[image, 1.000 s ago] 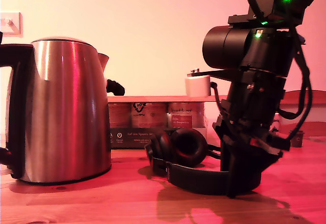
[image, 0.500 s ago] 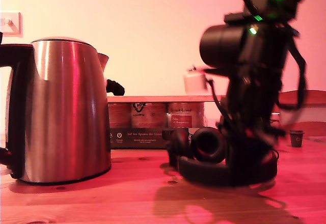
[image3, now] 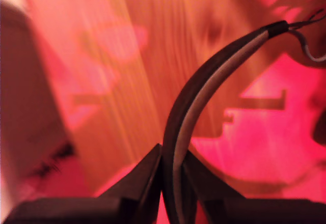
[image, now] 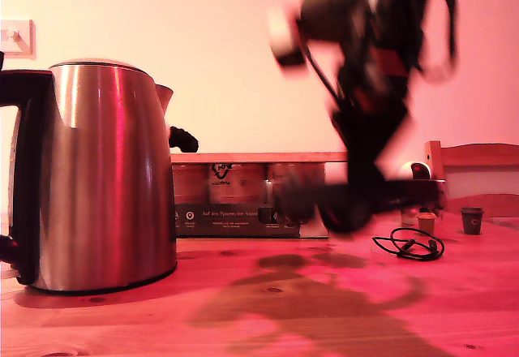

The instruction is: Pick up the headphones and place it on the shelf behind you

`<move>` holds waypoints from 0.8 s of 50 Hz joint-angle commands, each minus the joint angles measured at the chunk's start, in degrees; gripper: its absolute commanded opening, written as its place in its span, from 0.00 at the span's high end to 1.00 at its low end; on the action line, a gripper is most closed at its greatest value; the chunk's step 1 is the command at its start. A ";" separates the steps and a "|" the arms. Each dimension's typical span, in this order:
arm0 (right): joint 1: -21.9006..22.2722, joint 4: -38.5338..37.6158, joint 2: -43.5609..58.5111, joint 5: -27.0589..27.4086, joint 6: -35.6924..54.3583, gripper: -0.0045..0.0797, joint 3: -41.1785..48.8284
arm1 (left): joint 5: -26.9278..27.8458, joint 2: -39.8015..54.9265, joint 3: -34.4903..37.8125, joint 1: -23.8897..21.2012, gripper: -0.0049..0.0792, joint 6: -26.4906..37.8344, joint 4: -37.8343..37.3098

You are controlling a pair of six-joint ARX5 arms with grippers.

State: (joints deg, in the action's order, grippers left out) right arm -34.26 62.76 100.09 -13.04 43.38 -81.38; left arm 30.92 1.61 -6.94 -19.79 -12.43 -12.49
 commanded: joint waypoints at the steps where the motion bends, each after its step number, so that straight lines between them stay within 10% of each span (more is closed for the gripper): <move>1: -0.50 1.62 -0.09 -1.55 -0.07 0.96 -3.74 | -0.15 0.17 0.72 -0.15 0.96 0.46 0.33; 16: -0.48 10.43 -0.09 -6.01 -0.20 0.96 -17.07 | -0.39 0.17 0.72 -0.15 0.96 0.46 0.33; 40: 2.69 1.99 1.11 -6.56 -1.20 0.96 -24.46 | -0.35 0.17 0.72 -0.15 0.96 0.48 0.37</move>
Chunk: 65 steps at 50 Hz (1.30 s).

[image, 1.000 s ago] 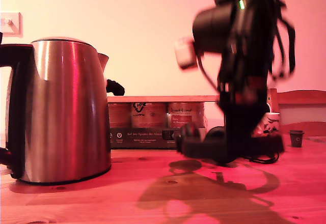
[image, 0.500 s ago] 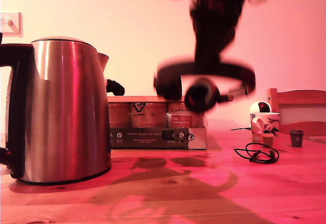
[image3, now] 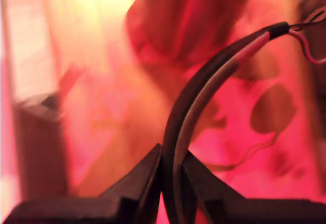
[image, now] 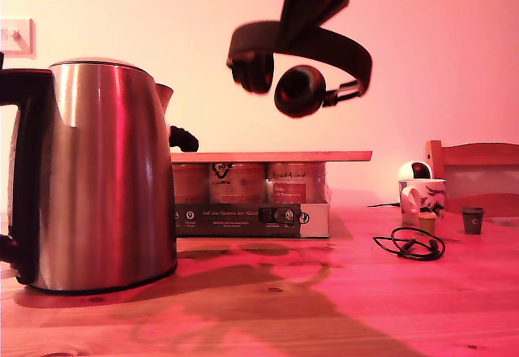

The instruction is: Pick up the headphones and place it on the shelf behind you

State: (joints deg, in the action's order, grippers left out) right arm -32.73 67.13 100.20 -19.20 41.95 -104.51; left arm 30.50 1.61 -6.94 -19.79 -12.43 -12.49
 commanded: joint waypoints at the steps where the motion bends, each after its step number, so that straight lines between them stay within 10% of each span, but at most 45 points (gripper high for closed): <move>1: 1.40 -3.41 1.11 -0.48 0.22 0.96 -1.36 | 0.07 0.17 0.72 -0.15 0.96 0.46 0.37; 65: 6.36 -34.16 12.90 -4.28 -2.99 0.96 -5.46 | 1.03 0.15 0.72 -0.22 0.96 0.48 0.04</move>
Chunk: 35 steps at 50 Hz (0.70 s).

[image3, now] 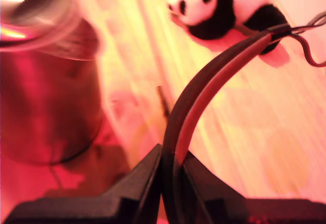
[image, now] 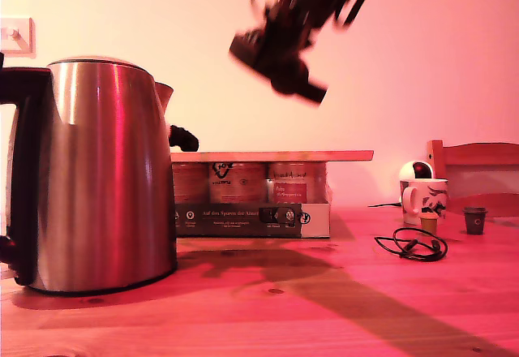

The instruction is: Pick up the headphones and place it on the shelf behind you

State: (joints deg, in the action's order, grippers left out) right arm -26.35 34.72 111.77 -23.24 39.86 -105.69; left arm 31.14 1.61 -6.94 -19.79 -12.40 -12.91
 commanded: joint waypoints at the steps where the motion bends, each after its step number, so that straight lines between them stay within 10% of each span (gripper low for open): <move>1: 0.11 -1.75 2.10 -0.24 -1.05 0.96 -5.18 | 0.63 0.15 0.72 -0.22 0.96 0.46 0.46; 35: 6.19 -1.77 15.21 -0.28 -10.56 0.96 -19.15 | 1.88 0.15 0.72 -0.22 0.96 0.44 -0.83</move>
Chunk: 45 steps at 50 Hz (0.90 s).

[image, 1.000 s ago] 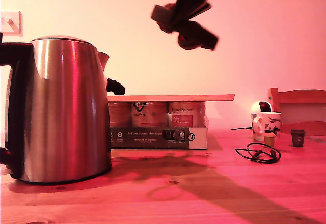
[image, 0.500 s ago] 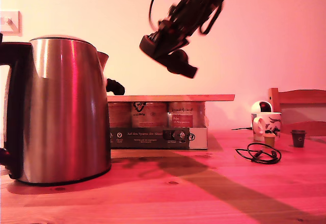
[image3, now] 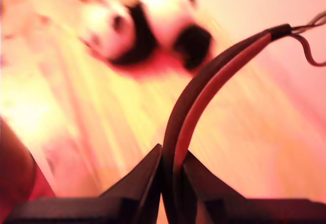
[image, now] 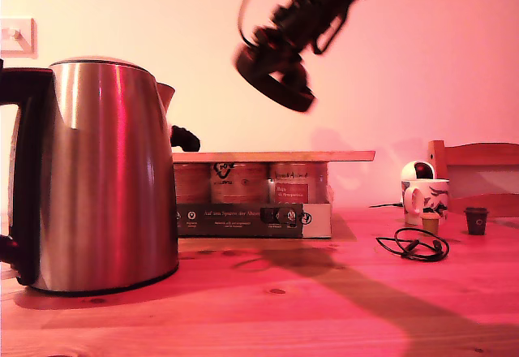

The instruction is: Pick up the headphones and place it on the shelf behind you

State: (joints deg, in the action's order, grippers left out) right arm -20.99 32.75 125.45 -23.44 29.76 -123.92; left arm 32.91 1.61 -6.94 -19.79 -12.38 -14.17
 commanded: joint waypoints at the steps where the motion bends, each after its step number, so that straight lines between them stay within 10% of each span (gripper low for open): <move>1: 1.14 0.68 1.55 -0.11 -0.46 0.96 -0.92 | 0.13 0.15 0.72 -0.22 0.96 0.42 0.44; 27: 2.75 7.76 1.70 -0.55 -1.99 0.95 -0.92 | 0.70 0.15 0.72 -0.22 0.96 0.42 0.48; 45: 0.59 7.23 1.70 1.95 -1.90 0.63 -0.96 | 0.68 0.15 0.72 -0.22 0.96 0.42 -1.70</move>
State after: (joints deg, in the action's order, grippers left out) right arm -19.97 40.34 128.07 -22.17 28.12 -123.92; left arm 33.34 1.61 -6.94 -19.79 -12.23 -15.57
